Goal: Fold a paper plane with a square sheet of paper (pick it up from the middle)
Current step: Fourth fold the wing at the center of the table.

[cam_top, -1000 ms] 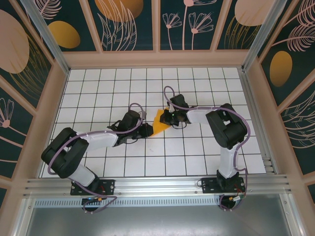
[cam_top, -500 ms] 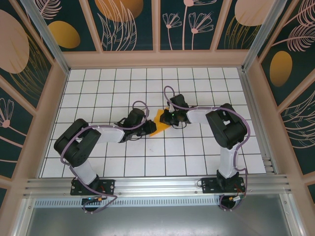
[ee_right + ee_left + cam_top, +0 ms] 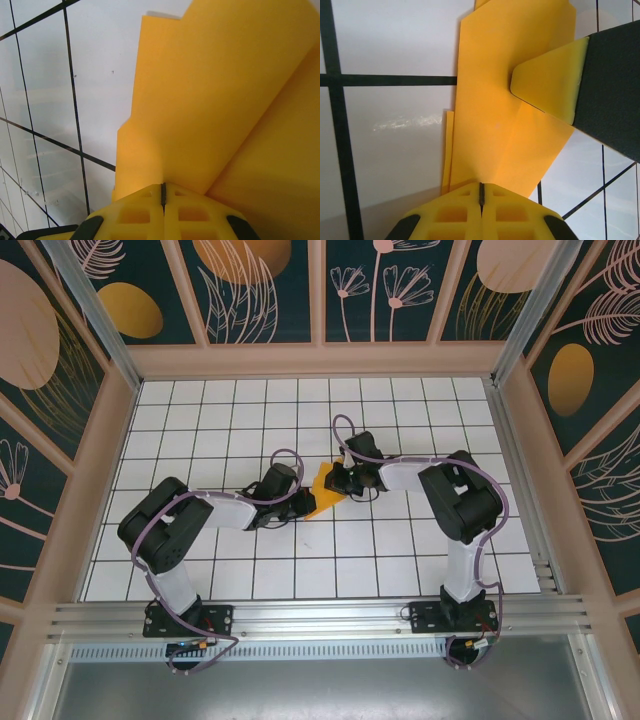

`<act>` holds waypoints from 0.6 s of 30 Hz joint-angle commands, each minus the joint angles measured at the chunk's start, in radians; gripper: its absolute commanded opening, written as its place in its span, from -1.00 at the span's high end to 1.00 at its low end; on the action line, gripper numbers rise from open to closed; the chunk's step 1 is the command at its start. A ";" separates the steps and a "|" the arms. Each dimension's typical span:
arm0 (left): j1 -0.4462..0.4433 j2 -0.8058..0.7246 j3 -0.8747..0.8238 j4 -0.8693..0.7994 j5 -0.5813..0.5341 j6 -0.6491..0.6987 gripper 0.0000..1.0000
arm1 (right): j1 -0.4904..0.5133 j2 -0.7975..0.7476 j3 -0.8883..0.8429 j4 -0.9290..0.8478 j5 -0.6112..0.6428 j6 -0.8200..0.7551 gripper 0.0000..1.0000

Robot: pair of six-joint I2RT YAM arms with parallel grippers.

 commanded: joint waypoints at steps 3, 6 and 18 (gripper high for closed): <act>-0.003 0.039 -0.018 -0.063 -0.034 0.000 1.00 | 0.005 -0.069 0.004 -0.031 -0.004 -0.029 0.97; -0.004 0.042 -0.022 -0.058 -0.031 -0.002 1.00 | 0.030 -0.070 -0.006 -0.025 -0.009 -0.025 0.98; -0.004 0.046 -0.025 -0.047 -0.023 -0.005 1.00 | 0.068 -0.026 -0.025 -0.009 -0.045 -0.003 1.00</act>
